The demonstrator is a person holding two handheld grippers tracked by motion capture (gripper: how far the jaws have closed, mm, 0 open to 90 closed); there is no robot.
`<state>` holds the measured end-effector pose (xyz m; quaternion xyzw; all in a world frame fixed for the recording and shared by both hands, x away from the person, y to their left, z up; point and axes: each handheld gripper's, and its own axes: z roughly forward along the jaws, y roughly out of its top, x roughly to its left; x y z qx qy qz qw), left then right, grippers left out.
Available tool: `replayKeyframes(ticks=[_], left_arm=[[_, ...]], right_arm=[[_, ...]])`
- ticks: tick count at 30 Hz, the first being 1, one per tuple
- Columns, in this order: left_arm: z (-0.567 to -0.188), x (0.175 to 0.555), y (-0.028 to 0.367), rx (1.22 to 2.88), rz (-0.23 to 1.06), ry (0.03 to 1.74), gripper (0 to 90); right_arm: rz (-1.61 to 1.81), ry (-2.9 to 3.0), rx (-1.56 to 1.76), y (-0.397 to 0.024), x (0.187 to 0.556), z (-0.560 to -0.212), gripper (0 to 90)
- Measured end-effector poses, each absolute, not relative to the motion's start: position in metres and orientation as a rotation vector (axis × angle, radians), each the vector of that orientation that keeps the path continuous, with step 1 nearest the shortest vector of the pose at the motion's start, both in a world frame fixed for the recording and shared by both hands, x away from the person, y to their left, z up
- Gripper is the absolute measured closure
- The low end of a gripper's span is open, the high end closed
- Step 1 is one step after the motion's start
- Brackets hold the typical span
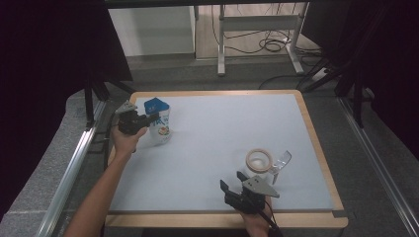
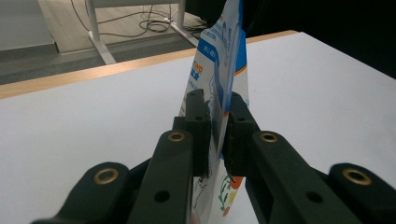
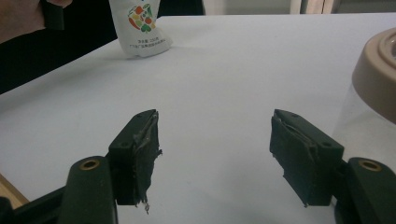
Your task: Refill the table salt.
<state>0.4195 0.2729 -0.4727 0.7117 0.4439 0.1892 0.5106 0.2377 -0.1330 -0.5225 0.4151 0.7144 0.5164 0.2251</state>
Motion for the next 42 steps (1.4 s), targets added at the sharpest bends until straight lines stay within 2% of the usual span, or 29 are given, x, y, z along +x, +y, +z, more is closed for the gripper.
replayKeyframes(ticks=[7, 11, 20, 29, 35, 42], left_arm=[[-0.471, 0.423, 0.266, 1.721, 0.454, 1.057, 74.4], [-0.471, 0.424, 0.264, 1.719, 0.448, 1.062, 61.8], [-0.472, 0.418, 0.257, 1.754, 0.450, 1.051, 41.3], [-0.476, 0.394, 0.261, 1.790, 0.472, 1.076, 34.1], [-0.486, 0.372, 0.266, 1.788, 0.442, 1.090, 33.3], [-0.497, 0.355, 0.267, 1.795, 0.408, 1.086, 33.3]], right_arm=[[1.425, 1.964, 1.151, -0.135, 0.238, -0.522, 33.5], [1.427, 1.961, 1.156, -0.137, 0.238, -0.522, 33.6], [1.429, 1.955, 1.154, -0.138, 0.238, -0.521, 33.6], [1.426, 1.951, 1.114, -0.145, 0.235, -0.514, 34.2], [1.420, 1.963, 1.036, -0.157, 0.226, -0.505, 45.8], [1.416, 1.966, 0.995, -0.179, 0.219, -0.495, 76.0]])
